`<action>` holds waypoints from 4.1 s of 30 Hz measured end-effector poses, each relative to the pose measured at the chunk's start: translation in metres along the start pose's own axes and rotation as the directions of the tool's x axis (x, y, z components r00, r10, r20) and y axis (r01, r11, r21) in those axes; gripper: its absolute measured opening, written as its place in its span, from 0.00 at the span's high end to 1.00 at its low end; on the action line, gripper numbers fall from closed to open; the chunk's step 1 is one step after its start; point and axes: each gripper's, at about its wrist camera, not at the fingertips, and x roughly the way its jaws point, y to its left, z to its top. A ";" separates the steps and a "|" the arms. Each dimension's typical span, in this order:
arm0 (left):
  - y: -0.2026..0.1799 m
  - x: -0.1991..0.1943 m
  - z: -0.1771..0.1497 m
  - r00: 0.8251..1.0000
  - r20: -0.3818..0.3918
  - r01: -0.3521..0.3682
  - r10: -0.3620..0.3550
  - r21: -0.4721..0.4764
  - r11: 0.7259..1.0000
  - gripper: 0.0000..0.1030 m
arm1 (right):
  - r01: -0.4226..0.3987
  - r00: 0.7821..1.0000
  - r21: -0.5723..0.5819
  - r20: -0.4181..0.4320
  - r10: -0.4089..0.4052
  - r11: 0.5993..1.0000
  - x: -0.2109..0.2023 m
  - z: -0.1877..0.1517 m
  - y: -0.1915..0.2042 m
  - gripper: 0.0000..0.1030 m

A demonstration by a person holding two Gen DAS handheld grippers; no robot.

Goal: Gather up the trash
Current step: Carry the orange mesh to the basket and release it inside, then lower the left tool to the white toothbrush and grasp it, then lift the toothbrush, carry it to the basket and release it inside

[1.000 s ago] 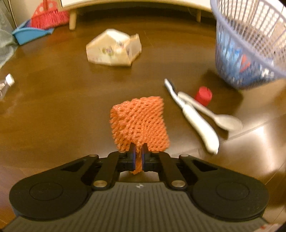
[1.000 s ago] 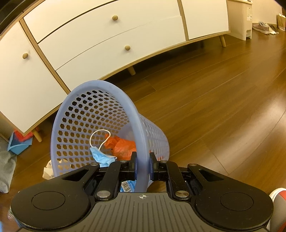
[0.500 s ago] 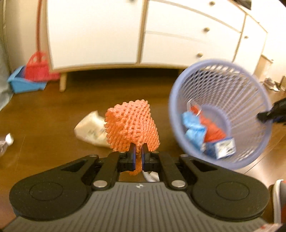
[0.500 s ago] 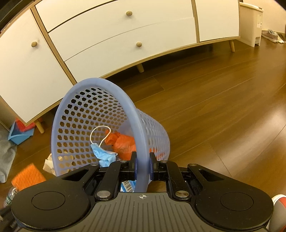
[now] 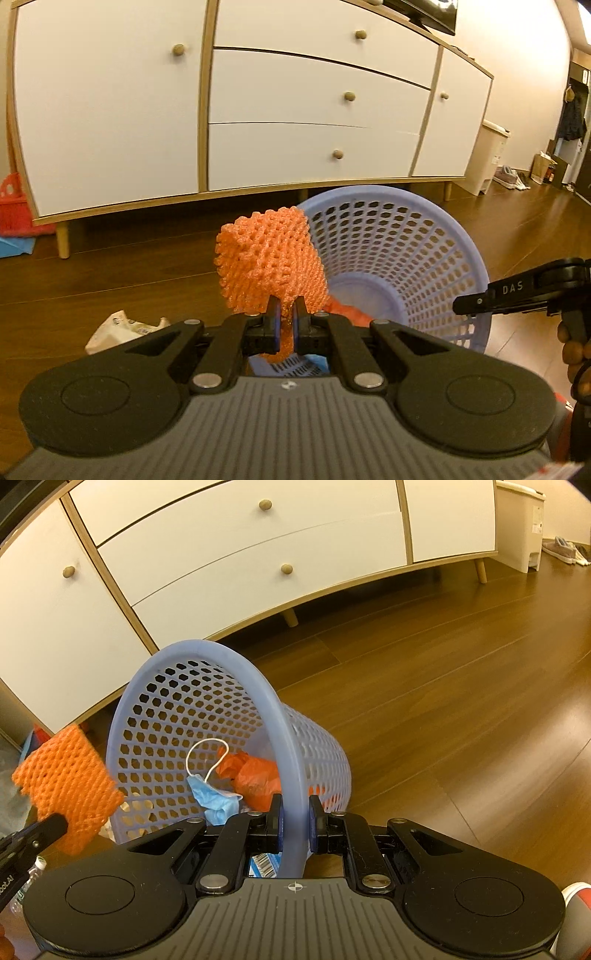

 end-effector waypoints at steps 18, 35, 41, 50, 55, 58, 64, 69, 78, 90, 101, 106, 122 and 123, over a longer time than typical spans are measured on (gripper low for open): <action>-0.016 0.022 0.001 0.998 -0.052 0.033 -0.033 -0.004 0.999 0.58 | -0.003 1.000 0.014 -0.006 0.003 1.000 -0.002 0.001 0.000 0.91; 0.036 -0.004 -0.012 0.996 -0.040 -0.080 0.076 -0.111 0.991 0.58 | 0.002 1.000 0.027 -0.003 -0.001 1.000 -0.002 0.004 0.002 0.91; 0.054 -0.010 -0.023 0.991 -0.060 -0.128 0.121 -0.141 0.982 0.58 | 0.004 1.000 0.024 0.004 -0.004 1.000 -0.003 0.002 0.005 0.91; 0.071 -0.014 -0.044 0.981 -0.099 -0.184 0.170 -0.164 0.969 0.58 | 0.007 1.000 0.017 0.009 -0.008 1.000 -0.002 0.001 0.006 0.91; 0.075 -0.006 -0.063 0.972 -0.153 -0.203 0.178 -0.166 0.965 0.58 | 0.008 1.000 0.015 0.010 -0.008 1.000 -0.002 0.001 0.006 0.91; 0.071 0.006 -0.078 0.964 -0.204 -0.202 0.168 -0.160 0.966 0.58 | 0.009 1.000 0.012 0.012 -0.009 1.000 -0.002 0.001 0.006 0.91; 0.065 0.024 -0.104 0.953 -0.272 -0.190 0.132 -0.199 0.962 0.59 | 0.009 1.000 0.017 0.012 -0.009 1.000 0.000 0.001 0.006 0.91; 0.060 0.034 -0.119 0.942 -0.316 -0.191 0.117 -0.213 0.958 0.59 | 0.007 1.000 0.018 0.012 -0.007 1.000 0.000 0.000 0.005 0.91; 0.048 0.041 -0.134 0.930 -0.355 -0.183 0.095 -0.222 0.958 0.59 | 0.006 1.000 0.017 0.011 -0.006 1.000 0.000 0.000 0.006 0.91; 0.032 0.059 -0.148 0.915 -0.398 -0.158 0.060 -0.218 0.963 0.59 | 0.032 0.999 0.015 0.019 -0.032 0.999 0.000 0.001 -0.002 0.91; 0.025 0.066 -0.159 0.903 -0.426 -0.166 0.061 -0.214 0.963 0.59 | 0.092 0.994 0.013 0.065 -0.093 0.996 -0.023 0.003 -0.030 0.91; 0.018 0.077 -0.167 0.895 -0.441 -0.173 0.063 -0.213 0.961 0.59 | 0.108 0.991 0.010 0.082 -0.108 0.994 -0.031 0.000 -0.040 0.91; 0.036 0.088 -0.167 0.873 -0.476 -0.237 0.107 -0.221 0.946 0.79 | 0.116 0.989 -0.025 0.092 -0.113 0.993 -0.029 0.001 -0.042 0.91; 0.035 0.089 -0.167 0.874 -0.474 -0.236 0.111 -0.213 0.948 0.79 | 0.117 0.989 -0.026 0.092 -0.114 0.993 -0.029 0.001 -0.042 0.91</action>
